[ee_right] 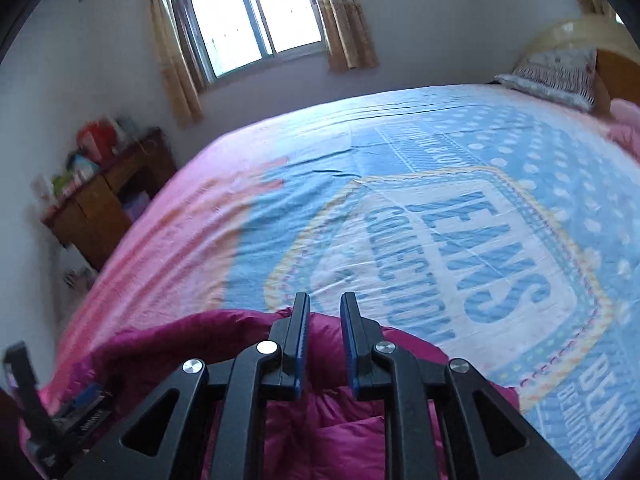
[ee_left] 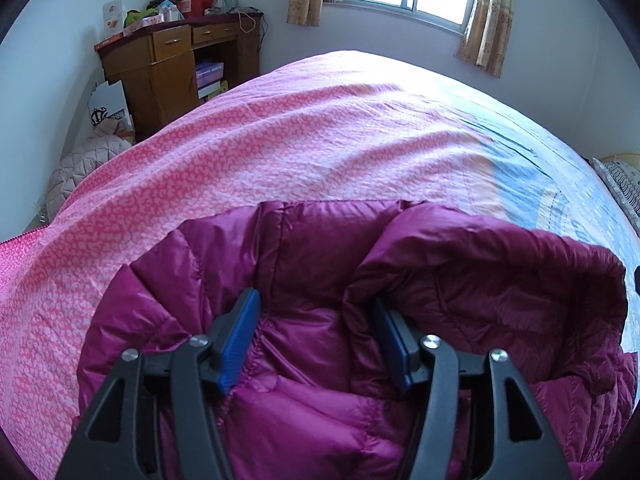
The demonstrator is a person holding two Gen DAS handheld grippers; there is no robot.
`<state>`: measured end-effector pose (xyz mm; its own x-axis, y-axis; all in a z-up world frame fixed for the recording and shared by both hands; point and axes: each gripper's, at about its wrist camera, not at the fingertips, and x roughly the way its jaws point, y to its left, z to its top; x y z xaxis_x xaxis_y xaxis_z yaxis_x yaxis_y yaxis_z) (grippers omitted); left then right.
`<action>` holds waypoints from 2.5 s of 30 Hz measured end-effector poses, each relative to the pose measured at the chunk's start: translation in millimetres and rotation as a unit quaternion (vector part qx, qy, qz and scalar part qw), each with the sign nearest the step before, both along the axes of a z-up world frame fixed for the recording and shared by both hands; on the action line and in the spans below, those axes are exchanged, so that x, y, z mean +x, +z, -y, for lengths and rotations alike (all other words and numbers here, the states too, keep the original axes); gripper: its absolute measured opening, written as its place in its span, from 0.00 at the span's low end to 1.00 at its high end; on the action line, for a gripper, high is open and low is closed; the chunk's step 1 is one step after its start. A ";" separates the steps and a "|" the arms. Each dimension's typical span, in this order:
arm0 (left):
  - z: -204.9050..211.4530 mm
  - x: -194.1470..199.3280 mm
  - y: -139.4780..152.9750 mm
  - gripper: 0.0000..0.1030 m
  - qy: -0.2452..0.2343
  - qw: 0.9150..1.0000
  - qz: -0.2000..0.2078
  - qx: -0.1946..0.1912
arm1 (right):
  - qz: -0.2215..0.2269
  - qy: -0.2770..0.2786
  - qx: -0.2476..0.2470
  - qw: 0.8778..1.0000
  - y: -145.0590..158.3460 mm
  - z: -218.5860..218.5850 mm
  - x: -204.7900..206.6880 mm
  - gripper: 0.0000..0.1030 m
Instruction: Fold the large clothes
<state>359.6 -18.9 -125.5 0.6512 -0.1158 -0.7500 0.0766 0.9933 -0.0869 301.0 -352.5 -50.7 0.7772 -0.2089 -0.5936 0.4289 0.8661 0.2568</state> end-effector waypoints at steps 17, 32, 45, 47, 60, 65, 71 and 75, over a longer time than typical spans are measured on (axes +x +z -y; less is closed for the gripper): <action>-5.6 -3.7 3.8 0.61 -0.006 1.000 0.006 -0.023 | -0.057 0.163 0.073 0.982 -73.7 -26.3 47.2 0.13; 54.0 2.3 84.8 0.88 -0.052 0.994 0.082 0.047 | -0.078 0.150 -0.028 0.985 -68.7 -51.7 47.3 0.13; 29.1 17.7 -2.2 0.92 -0.002 0.997 -0.009 0.078 | -0.063 0.155 0.007 0.986 -69.2 -42.4 44.1 0.13; 28.9 18.5 -2.1 0.93 -0.002 0.997 -0.007 0.079 | -0.052 0.146 0.024 0.988 -65.1 -36.0 38.1 0.13; 32.4 17.7 -2.2 0.94 -0.003 0.997 -0.004 0.081 | -0.084 0.100 -0.035 0.991 -65.0 -38.2 27.0 0.16; 30.9 19.7 -2.2 0.94 -0.007 0.997 -0.006 0.072 | -0.079 0.101 -0.029 0.991 -64.2 -36.1 24.4 0.16; 20.8 13.1 3.7 0.95 -0.037 0.998 -0.021 0.037 | -0.022 0.078 0.054 0.995 -36.2 -15.3 -33.4 0.16; 9.4 -27.6 22.0 0.95 -0.074 0.996 -0.004 0.042 | 0.011 0.091 0.035 0.995 -9.6 -20.7 -106.1 0.16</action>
